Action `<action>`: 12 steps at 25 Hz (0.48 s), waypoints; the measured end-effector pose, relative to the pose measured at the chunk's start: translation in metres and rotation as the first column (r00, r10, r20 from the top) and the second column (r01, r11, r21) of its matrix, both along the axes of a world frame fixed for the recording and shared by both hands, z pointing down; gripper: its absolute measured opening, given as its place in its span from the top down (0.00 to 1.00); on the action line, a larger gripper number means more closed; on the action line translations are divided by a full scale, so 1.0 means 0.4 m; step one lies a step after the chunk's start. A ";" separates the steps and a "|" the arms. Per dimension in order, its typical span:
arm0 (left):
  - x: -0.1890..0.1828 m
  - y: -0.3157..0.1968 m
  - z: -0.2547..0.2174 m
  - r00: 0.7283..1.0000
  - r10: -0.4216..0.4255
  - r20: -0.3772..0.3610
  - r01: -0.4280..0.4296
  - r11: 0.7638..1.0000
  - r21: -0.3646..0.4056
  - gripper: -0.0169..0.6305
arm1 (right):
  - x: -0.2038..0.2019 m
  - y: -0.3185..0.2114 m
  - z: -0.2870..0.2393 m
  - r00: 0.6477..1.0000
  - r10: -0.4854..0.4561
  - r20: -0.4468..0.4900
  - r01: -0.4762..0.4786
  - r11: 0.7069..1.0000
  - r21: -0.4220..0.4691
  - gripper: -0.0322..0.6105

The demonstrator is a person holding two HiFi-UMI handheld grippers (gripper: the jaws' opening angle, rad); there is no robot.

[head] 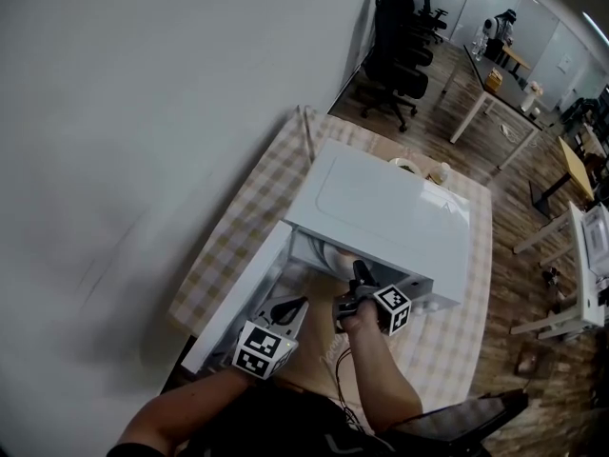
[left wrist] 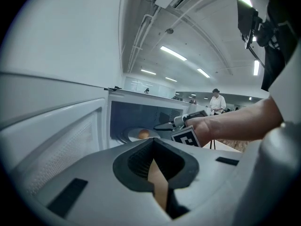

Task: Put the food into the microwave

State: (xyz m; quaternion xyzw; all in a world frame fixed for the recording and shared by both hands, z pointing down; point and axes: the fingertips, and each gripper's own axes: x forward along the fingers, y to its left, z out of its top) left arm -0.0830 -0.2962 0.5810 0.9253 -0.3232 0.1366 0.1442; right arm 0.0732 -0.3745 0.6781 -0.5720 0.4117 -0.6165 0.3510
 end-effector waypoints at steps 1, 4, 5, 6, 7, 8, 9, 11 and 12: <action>0.001 0.000 0.000 1.000 0.001 0.001 -0.001 1.000 -0.001 0.96 | 0.000 0.004 -0.003 1.000 0.006 0.010 -0.006 1.000 0.008 0.49; 0.004 0.000 0.006 1.000 0.003 0.003 -0.003 1.000 -0.003 0.96 | -0.005 -0.001 0.008 1.000 0.003 0.029 -0.003 1.000 0.024 0.53; 0.004 0.000 0.009 1.000 0.004 0.005 -0.004 1.000 -0.002 0.96 | -0.005 -0.005 0.015 1.000 -0.001 0.026 0.001 1.000 0.022 0.53; 0.003 0.000 0.010 1.000 0.004 0.006 -0.004 1.000 0.000 0.96 | -0.005 -0.010 0.023 1.000 -0.004 0.022 0.004 1.000 0.019 0.53; 0.002 0.001 0.009 1.000 0.004 0.008 -0.004 1.000 0.003 0.96 | -0.004 -0.014 0.028 1.000 -0.004 0.022 0.004 1.000 0.017 0.53; 0.001 0.002 0.007 1.000 0.004 0.010 -0.004 1.000 0.006 0.96 | -0.002 -0.018 0.031 1.000 -0.001 0.028 0.001 1.000 0.018 0.53; -0.002 0.001 0.005 1.000 0.003 0.013 -0.003 1.000 0.008 0.96 | 0.000 -0.021 0.032 0.999 0.004 0.035 -0.004 1.000 0.020 0.53; -0.008 -0.002 0.002 1.000 -0.002 0.015 0.002 1.000 0.017 0.96 | 0.004 -0.028 0.030 0.999 0.017 0.049 -0.017 1.000 0.018 0.53; -0.010 -0.004 0.002 1.000 -0.005 0.017 0.004 1.000 0.018 0.96 | 0.005 -0.031 0.029 0.998 0.022 0.051 -0.023 1.000 0.013 0.53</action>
